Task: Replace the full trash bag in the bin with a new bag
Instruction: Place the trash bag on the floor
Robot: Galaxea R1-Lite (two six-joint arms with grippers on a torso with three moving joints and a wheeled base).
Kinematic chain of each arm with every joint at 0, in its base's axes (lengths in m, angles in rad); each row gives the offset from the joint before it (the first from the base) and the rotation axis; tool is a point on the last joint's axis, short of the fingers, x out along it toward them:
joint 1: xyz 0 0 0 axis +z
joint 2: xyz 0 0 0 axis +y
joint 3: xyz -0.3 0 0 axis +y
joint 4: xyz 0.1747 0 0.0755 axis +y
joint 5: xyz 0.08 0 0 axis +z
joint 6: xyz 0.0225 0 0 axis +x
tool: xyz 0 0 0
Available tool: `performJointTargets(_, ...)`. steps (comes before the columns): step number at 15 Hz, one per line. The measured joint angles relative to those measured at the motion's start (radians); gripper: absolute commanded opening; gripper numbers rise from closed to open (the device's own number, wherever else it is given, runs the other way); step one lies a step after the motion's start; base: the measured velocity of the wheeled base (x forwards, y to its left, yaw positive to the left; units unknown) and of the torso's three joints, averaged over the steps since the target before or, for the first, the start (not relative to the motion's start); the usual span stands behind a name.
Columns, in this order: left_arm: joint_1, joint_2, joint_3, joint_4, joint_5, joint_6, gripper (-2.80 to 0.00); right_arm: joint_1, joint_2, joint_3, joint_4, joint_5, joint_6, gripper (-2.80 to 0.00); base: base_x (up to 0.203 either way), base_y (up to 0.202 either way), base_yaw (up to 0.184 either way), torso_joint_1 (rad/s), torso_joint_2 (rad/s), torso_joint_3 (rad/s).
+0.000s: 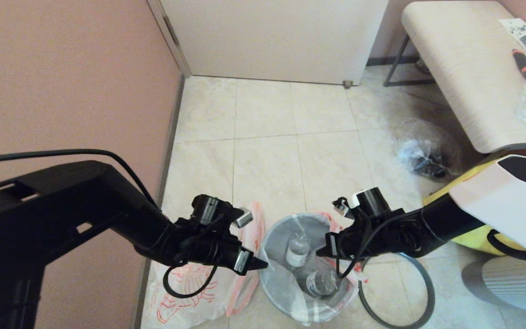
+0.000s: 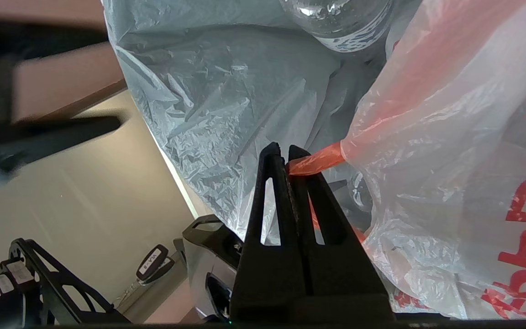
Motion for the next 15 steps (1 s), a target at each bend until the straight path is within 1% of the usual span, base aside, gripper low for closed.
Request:
performJointTargets(1, -0.001, 0.03, -0.022, -0.002, 0.02, -0.001, 0.0, 0.0, 0.0, 0.0, 0.001, 0.0, 0.0, -2.8, 0.0, 0.0, 0.0, 0.0, 0.0, 0.0)
performJointTargets(3, -0.009, 0.076, -0.049, -0.006, 0.057, -0.005, -2.8, -0.002, -0.001, 0.001, 0.001, 0.0, 0.0, -2.8, 0.0, 0.0, 0.0, 0.0, 0.0, 0.0)
performJointTargets(6, -0.037, 0.106, -0.052, -0.038, 0.069, -0.024, -2.8, -0.002, -0.006, 0.004, 0.001, 0.001, 0.003, -2.8, 0.0, 0.0, 0.0, 0.0, 0.0, 0.0)
performJointTargets(11, -0.077, 0.116, -0.043, -0.039, 0.085, -0.029, -2.8, -0.001, -0.013, 0.009, 0.002, 0.005, 0.003, -2.8, 0.0, 0.0, 0.0, 0.0, 0.0, 0.0)
performJointTargets(15, -0.083, 0.119, -0.044, -0.042, 0.094, -0.034, -2.8, 0.0, -0.029, 0.013, 0.003, 0.048, 0.007, -2.8, 0.0, 0.0, 0.0, 0.0, 0.0, 0.0)
